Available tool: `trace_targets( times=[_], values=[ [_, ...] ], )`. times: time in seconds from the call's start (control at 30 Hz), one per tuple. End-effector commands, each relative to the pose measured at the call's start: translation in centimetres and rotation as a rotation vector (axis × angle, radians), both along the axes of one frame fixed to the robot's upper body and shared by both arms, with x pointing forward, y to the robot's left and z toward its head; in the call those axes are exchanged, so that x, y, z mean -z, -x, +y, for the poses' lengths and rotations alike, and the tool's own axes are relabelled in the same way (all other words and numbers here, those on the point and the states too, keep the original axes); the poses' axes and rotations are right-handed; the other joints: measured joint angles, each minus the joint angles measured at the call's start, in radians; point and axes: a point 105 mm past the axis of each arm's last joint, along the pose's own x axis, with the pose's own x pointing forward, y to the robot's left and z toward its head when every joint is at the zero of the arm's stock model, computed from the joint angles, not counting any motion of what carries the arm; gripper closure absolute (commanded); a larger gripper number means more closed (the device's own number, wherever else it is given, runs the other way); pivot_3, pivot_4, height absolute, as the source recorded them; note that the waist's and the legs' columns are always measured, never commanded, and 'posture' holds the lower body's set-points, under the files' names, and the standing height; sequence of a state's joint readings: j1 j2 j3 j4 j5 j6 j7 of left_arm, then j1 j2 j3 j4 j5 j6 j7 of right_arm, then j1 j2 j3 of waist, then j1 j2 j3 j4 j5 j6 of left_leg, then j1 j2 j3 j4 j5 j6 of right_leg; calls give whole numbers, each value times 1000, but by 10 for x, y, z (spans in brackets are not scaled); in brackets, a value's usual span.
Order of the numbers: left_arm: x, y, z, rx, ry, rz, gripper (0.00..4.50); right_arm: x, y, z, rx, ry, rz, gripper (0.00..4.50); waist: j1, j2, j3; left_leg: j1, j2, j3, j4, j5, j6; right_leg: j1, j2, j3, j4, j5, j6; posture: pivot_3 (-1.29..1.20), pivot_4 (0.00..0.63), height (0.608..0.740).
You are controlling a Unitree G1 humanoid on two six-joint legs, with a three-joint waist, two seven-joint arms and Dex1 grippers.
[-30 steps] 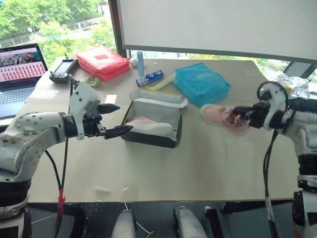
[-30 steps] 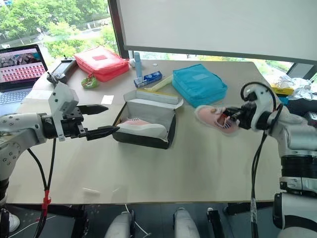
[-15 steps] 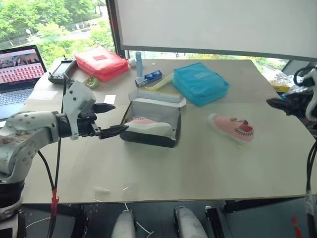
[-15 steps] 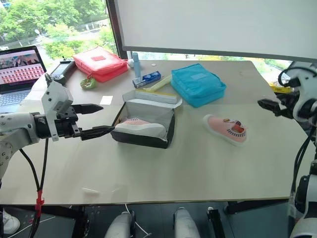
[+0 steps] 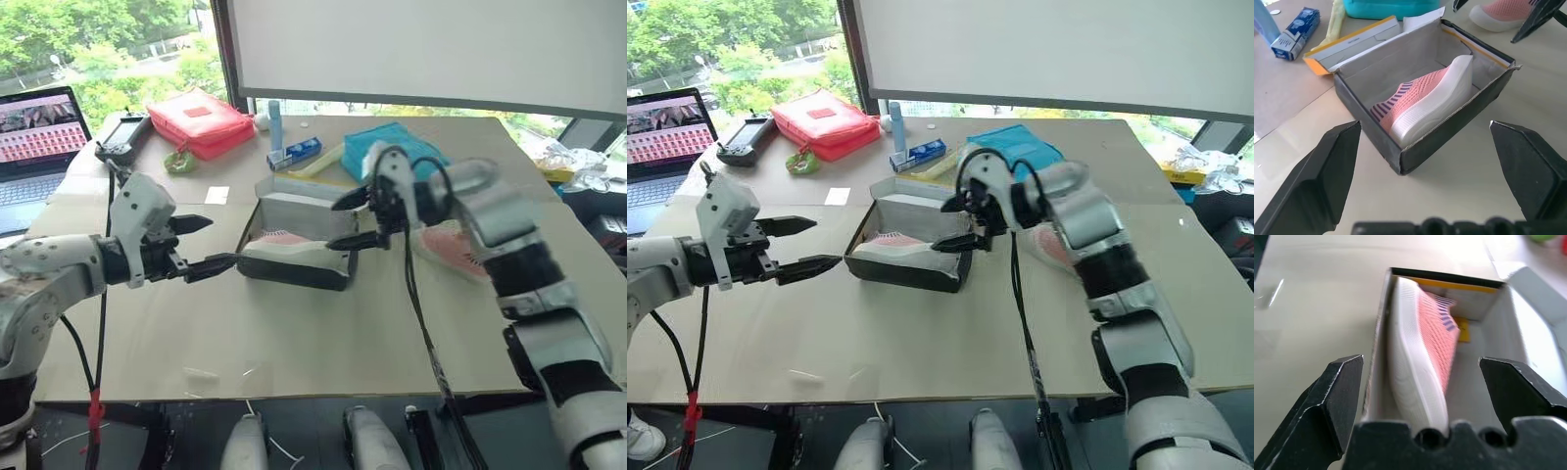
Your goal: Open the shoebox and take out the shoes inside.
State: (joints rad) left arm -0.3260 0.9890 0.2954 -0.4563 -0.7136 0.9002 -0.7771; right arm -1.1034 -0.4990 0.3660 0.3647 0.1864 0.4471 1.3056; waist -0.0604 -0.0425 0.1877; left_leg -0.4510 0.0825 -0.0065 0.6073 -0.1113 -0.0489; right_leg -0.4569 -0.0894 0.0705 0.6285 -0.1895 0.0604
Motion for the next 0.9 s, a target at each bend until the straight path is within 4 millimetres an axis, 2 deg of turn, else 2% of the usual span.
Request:
trace_targets(
  times=[0.03,0.2,0.33,0.5,0.53,0.67,0.73,0.8,0.9],
  values=[
    [-11,8,-2,-4,-8,-56,0,-3,-11,6,-17,27,-32,51,2,0,0,0,0,0,0,0,0,0,0,0,0,0,0,0,150,729],
    [-8,13,1,-36,-10,-61,0,19,-27,19,-22,106,-12,51,-8,0,0,0,0,0,0,0,0,0,0,0,1,0,0,0,150,729],
    [-8,16,1,-49,-7,-65,0,31,-32,25,-28,145,6,51,-13,0,0,1,1,0,-1,0,-1,0,1,-1,2,0,-1,0,150,729],
    [-7,17,1,-63,2,-66,0,38,-28,30,-70,164,38,1355,-12,0,0,1,1,0,-1,0,-1,0,1,-1,1,0,-1,0,150,729],
    [-6,16,1,-64,3,-66,0,36,-28,31,-73,156,35,1805,-12,0,0,1,1,0,-1,-1,-1,0,1,-1,1,0,-1,0,150,729],
    [-6,15,0,-65,6,-66,0,25,-31,32,-69,119,3,3123,-12,0,0,1,1,0,-1,-3,-4,0,1,-1,2,0,-1,0,150,729],
    [-6,14,0,-63,8,-66,0,11,-34,33,-55,75,-38,3791,-12,0,0,1,1,0,-1,-3,-4,0,1,-1,2,0,-1,0,150,729],
    [-6,13,-1,-60,10,-67,0,0,-36,34,-45,46,-85,3994,-12,0,0,1,1,0,-1,-3,-5,0,1,-1,2,0,-1,0,150,729],
    [-6,12,-4,-48,15,-67,0,-13,-39,36,-48,29,-233,4024,-12,0,0,1,1,0,-1,-3,-5,0,1,-1,2,0,-1,0,150,729]
  ],
)
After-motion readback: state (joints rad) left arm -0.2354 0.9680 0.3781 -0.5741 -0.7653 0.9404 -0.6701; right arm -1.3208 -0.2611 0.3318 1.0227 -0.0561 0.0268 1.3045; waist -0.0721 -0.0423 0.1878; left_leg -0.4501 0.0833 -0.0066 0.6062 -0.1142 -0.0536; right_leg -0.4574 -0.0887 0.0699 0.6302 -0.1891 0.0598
